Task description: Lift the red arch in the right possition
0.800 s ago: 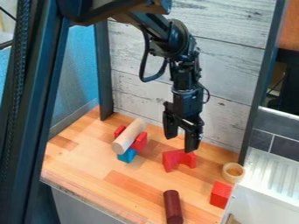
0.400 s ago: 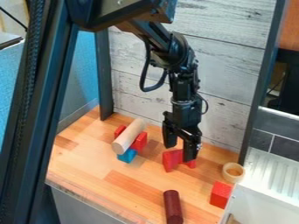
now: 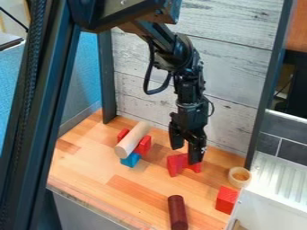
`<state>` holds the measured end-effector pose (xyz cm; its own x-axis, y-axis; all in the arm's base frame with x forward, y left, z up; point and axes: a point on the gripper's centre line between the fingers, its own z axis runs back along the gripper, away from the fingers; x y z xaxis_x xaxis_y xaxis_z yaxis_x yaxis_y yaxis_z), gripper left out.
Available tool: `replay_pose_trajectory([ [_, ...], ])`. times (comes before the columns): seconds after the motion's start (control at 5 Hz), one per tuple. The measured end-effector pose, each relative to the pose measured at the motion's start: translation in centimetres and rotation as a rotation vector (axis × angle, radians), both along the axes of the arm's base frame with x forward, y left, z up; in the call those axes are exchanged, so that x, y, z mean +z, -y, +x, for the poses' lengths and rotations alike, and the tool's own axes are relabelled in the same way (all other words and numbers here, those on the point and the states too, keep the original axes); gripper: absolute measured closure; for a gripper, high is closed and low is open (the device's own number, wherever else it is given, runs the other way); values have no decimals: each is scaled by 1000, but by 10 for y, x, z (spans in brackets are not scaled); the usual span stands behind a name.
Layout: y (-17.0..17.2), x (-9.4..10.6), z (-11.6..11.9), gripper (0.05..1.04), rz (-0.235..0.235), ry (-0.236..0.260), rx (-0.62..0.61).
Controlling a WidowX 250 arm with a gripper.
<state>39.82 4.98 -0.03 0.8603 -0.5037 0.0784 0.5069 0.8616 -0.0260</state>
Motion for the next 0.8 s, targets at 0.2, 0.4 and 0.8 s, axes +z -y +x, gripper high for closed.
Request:
replay_pose_trajectory([
  [0.2,-1,-4,-1,83,-15,22,-64],
  [0.4,-3,-5,3,83,-10,60,-130],
  [0.8,-10,-16,4,83,-23,123,-229],
])
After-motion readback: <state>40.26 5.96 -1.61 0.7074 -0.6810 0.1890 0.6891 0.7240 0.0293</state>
